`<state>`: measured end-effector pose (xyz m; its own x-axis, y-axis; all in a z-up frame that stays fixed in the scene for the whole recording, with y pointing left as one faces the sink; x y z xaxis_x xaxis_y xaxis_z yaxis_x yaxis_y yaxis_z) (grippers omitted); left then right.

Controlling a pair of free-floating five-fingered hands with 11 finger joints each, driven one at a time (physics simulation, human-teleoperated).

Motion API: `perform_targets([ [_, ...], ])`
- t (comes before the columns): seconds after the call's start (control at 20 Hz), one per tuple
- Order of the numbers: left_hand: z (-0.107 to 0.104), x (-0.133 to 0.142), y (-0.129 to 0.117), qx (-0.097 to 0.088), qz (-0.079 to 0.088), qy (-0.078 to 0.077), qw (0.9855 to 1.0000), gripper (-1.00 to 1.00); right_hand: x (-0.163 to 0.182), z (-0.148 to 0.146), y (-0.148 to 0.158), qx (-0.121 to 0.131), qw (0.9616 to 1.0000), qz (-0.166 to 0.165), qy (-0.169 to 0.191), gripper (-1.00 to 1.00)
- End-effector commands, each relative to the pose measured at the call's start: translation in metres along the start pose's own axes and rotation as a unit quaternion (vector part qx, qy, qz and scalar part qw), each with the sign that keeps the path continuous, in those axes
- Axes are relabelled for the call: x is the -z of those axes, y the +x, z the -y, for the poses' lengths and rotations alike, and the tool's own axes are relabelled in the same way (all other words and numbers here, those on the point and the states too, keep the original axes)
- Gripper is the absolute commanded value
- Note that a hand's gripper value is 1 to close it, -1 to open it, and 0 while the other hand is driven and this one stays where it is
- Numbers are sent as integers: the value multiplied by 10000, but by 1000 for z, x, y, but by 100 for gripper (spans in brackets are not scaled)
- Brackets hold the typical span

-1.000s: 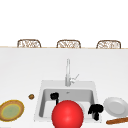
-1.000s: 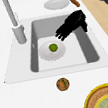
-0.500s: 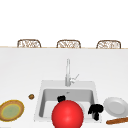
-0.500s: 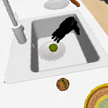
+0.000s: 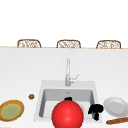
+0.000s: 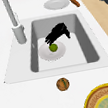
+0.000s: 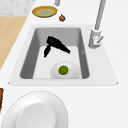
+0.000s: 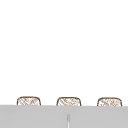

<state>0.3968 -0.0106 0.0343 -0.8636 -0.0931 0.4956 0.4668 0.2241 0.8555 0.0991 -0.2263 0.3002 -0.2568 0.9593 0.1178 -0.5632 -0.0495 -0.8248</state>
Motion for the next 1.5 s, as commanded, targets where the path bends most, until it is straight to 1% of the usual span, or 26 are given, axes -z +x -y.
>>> perform_targets([
  [0.0,19,19,-28,-176,-79,-83,9998,-100,0,0,0,0,10000,0,0,0],
  [0.1,26,29,-36,-320,-123,-118,9993,-100,0,0,0,0,10000,0,0,0],
  [0.15,29,33,-35,-457,-134,-105,9988,-100,0,0,0,0,10000,0,0,0],
  [0.25,27,35,-35,-761,-147,-95,9970,-100,0,0,0,0,10000,0,0,0],
  [0.3,27,32,-42,-876,-132,-95,9960,-100,0,0,0,0,10000,0,0,0],
  [0.35,30,38,-49,-952,-125,-86,9953,-100,0,0,0,0,10000,0,0,0],
  [0.4,34,41,-57,-964,-122,-14,9953,-100,0,0,0,0,10000,0,0,0],
  [0.5,40,48,-68,-1038,-110,-4,9945,-100,0,0,0,0,10000,0,0,0],
  [0.65,48,55,-86,-1162,-120,-50,9931,-100,0,0,0,0,10000,0,0,0],
  [0.7,51,55,-93,-1194,-150,-99,9927,-100,0,0,0,0,10000,0,0,0],
  [0.75,56,52,-97,-1193,-186,-118,9926,-100,0,0,0,0,10000,0,0,0],
  [0.8,63,51,-101,-1184,-187,-112,9927,-100,0,0,0,0,10000,0,0,0],
  [0.9,72,51,-111,-1130,-202,-164,9933,-100,0,0,0,0,10000,0,0,0],
  [0.95,75,46,-119,-1089,-204,-175,9937,-100,0,0,0,0,10000,0,0,0],
  [1.0,78,42,-129,-1077,-199,-144,9939,-100,0,0,0,0,10000,0,0,0],
  [1.05,78,42,-141,-1137,-171,-204,9932,-100,0,0,0,0,10000,0,0,0],
  [1.1,81,43,-150,-1160,-165,-229,9928,-100,0,0,0,0,10000,0,0,0],
  [1.2,88,49,-167,-1120,-174,-248,9932,-100,0,0,0,0,10000,0,0,0],
  [1.25,88,54,-169,-1196,-168,-296,9922,-100,0,0,0,0,10000,0,0,0],
  [1.35,84,58,-163,-1277,-194,-215,9914,-100,0,0,0,0,10000,0,0,0],
  [1.4,82,61,-159,-1309,-243,-225,9908,-100,0,0,0,0,10000,0,0,0],
  [1.45,82,64,-155,-1294,-308,-267,9907,-100,0,0,0,0,10000,0,0,0],
])
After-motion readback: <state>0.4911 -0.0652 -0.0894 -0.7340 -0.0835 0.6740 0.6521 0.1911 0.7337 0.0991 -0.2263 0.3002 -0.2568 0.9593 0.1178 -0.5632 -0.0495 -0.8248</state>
